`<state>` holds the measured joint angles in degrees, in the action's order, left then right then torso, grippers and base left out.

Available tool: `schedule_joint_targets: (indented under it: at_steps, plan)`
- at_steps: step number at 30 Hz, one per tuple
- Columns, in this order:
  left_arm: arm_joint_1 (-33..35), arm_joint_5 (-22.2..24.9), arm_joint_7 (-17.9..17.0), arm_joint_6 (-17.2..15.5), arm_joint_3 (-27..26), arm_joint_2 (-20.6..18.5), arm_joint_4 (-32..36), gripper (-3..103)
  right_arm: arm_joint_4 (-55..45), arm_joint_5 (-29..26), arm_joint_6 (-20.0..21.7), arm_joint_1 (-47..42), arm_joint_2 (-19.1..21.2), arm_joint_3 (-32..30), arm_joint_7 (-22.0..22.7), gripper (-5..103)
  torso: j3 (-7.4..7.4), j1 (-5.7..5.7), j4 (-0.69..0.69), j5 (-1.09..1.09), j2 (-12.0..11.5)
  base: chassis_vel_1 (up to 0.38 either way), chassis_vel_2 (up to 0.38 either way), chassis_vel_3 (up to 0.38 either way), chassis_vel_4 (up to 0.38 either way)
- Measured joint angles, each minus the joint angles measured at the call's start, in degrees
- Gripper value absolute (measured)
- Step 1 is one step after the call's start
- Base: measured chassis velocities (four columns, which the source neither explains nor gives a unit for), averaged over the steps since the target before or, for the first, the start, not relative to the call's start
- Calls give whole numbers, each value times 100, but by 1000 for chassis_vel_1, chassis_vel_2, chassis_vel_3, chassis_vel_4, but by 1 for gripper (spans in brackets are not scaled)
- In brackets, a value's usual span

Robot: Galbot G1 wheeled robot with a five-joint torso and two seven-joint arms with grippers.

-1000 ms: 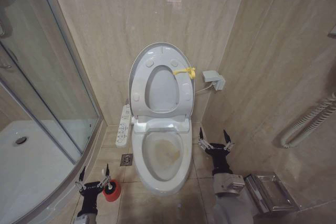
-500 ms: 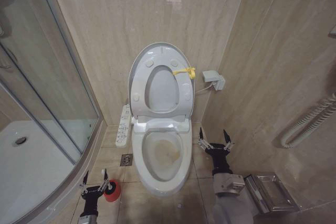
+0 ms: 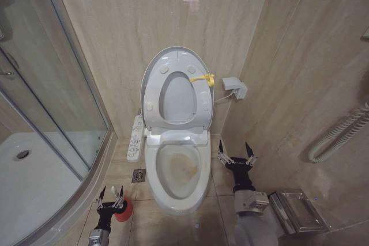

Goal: Open the toilet lid, clean the toilet bowl with a toilet brush, close the toilet lid, and flush.

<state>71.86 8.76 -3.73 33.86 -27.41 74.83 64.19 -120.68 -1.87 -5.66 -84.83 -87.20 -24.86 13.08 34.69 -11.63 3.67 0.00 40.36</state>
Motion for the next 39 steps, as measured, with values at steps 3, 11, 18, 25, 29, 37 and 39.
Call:
schedule_joint_targets:
  at_steps: [3, 11, 18, 25, 29, 37, 39]
  plan:
    - [-156, 305, 290, -19, 74, -44, -198, 81, 0, 0, 0, 0, 0, 0, 0, 100, 0, 0, 0, 0, 0, 0, 0, 0, 0]
    - [-446, 660, 854, -71, 119, -102, -568, 73, 0, 0, 0, 0, 0, 0, 0, 100, 0, 0, 0, 1, 0, 0, 0, 0, 0]
    - [-501, 694, 1067, -49, 110, -63, -780, 73, 0, 0, 0, 0, 0, 0, 0, 100, 0, 0, 0, 0, 0, 0, 0, 0, 0]
    - [-547, 683, 1148, -8, 86, -33, -938, 72, 0, 0, 0, 0, 0, 0, 0, 100, 0, 0, 0, 0, 0, 0, 0, 0, 0]
    - [-582, 655, 1200, 48, 68, -42, -1015, 72, 0, 0, 0, 0, 0, 0, 0, 100, 0, 0, 0, 0, 0, 0, 0, 0, 0]
    - [-657, 623, 1377, 172, 16, -62, -1139, 46, 0, 0, 0, 0, 0, 0, 0, 100, 0, 0, 0, 1, 0, 0, 0, 0, 0]
    - [-660, 616, 1446, 209, 2, -57, -1149, 46, -1, 0, 0, 0, 0, 0, 0, 100, 0, 0, 0, 0, 0, 0, 0, 0, 0]
